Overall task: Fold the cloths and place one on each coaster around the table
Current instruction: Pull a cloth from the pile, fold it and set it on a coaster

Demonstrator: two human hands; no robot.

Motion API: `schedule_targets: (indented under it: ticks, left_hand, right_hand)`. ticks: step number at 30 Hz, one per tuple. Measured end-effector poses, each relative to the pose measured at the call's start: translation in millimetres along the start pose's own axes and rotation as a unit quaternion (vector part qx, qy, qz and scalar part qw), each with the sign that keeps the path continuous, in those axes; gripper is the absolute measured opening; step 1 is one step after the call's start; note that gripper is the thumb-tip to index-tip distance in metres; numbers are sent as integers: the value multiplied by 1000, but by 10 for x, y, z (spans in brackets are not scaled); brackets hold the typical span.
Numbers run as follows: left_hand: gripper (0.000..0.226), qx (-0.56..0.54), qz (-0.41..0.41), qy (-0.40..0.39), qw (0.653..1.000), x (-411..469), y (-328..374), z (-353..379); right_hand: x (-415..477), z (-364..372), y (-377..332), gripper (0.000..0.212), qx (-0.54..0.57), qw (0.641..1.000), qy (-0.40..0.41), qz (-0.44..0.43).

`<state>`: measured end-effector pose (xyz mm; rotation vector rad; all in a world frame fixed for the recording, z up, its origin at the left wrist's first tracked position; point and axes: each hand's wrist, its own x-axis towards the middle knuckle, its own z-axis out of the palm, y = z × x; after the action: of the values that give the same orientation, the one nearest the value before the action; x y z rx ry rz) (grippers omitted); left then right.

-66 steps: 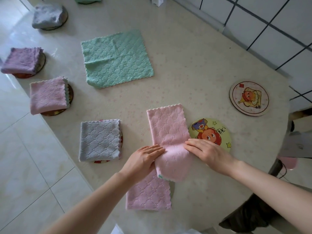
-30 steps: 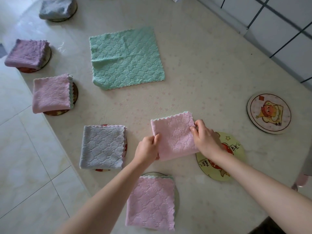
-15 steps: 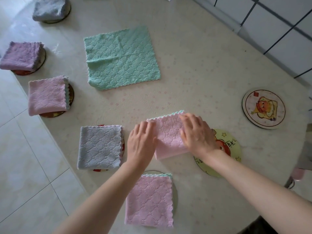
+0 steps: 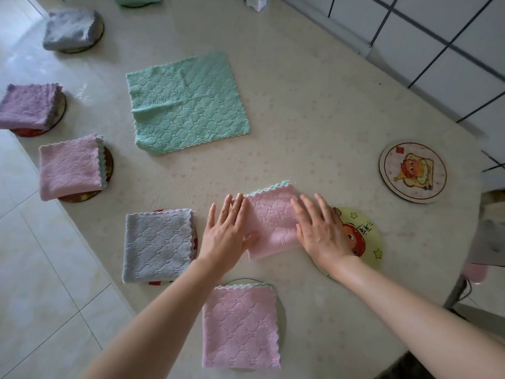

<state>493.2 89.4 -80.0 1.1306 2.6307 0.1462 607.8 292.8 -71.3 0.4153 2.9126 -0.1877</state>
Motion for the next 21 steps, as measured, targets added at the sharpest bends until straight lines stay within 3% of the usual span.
schedule_targets:
  ticks: [4,7,14,18,21]
  left_hand:
    - [40,-15,17,71,997,148,-64,-141]
    - [16,-68,-25,102,992,278,-75,-263]
    - [21,-160,-133,9,978,455,-16,-351]
    - [23,-217,-153,27,964,440,25,-389]
    - [20,-312,-185,43,931,427,137,-493]
  right_hand:
    - [-89,-65,11,43,25,998,26,51]
    - [-167,-155,-87,25,85,990,39,105]
    - [-182,-177,-214,23,253,944,-37,210]
    - [-195,-269,-218,23,328,914,-47,235]
    - [-296,-331,-140,21,396,879,-19,264]
